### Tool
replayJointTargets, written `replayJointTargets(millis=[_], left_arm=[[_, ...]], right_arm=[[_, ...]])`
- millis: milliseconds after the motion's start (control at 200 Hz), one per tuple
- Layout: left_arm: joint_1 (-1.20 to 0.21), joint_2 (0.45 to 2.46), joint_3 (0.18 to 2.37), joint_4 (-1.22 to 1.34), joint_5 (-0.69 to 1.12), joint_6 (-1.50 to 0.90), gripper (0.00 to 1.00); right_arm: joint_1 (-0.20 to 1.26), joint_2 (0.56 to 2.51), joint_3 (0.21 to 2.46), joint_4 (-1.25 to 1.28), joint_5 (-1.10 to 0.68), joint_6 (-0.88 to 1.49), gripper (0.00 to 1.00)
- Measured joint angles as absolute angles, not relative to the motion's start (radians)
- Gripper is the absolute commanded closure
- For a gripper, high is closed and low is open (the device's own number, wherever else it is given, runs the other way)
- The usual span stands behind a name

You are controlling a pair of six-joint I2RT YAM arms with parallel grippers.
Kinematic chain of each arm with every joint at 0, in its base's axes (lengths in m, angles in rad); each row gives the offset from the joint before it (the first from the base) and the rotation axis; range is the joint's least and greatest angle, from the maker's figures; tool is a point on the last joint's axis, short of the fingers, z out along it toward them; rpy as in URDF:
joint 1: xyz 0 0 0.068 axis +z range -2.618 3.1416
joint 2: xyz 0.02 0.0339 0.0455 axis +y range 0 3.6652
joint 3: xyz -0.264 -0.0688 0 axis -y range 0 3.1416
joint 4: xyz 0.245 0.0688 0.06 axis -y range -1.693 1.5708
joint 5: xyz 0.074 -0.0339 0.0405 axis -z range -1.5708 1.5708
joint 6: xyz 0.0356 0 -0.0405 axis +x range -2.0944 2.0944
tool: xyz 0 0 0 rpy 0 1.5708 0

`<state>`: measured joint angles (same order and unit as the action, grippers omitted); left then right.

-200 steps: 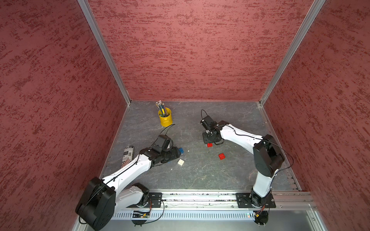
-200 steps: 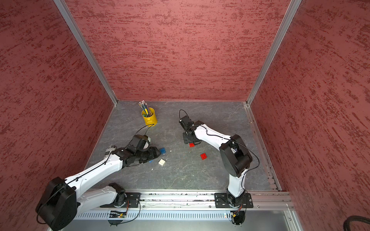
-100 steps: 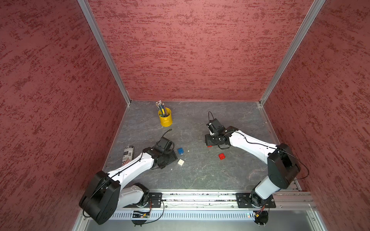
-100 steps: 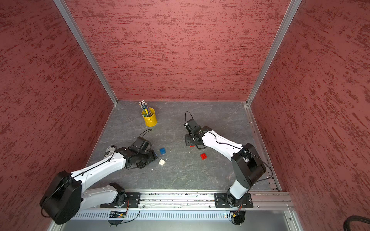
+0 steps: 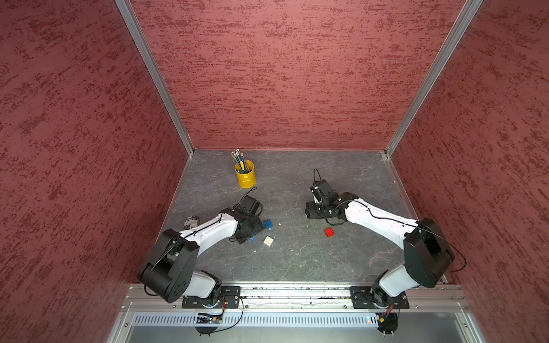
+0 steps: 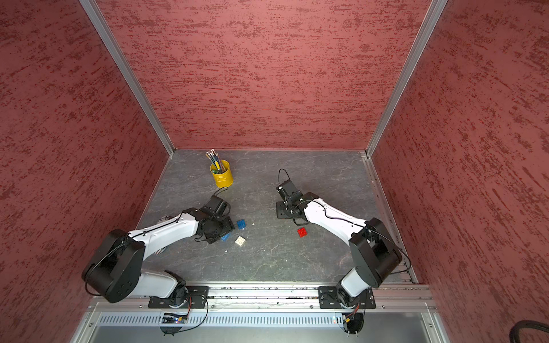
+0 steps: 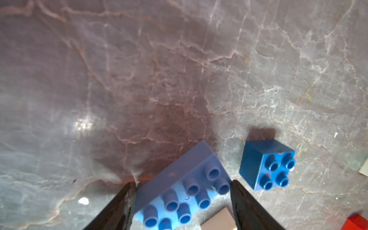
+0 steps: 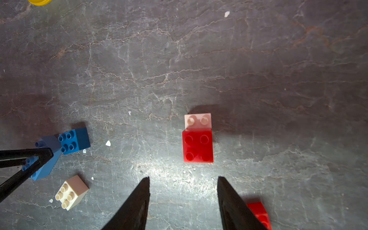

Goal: Assemble the letter y with lego
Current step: Move the lego brick at the center of the board.

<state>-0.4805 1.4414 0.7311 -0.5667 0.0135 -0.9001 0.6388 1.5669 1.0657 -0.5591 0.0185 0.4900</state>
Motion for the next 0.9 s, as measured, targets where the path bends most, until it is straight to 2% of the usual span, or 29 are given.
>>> replayJointTargets(millis=[526,897], left_arm=[[-0.534,1.635,0.908,-0.588,0.023,-0.736,0.47],[-0.634,1.728,1.011,-0.581,0.054,-0.647,0.48]], right_arm=[[0.647,1.555,1.017,-0.535,0.011,0.53,0.44],[0.651,1.533,0.991,-0.522,0.011,0.552,0.44]])
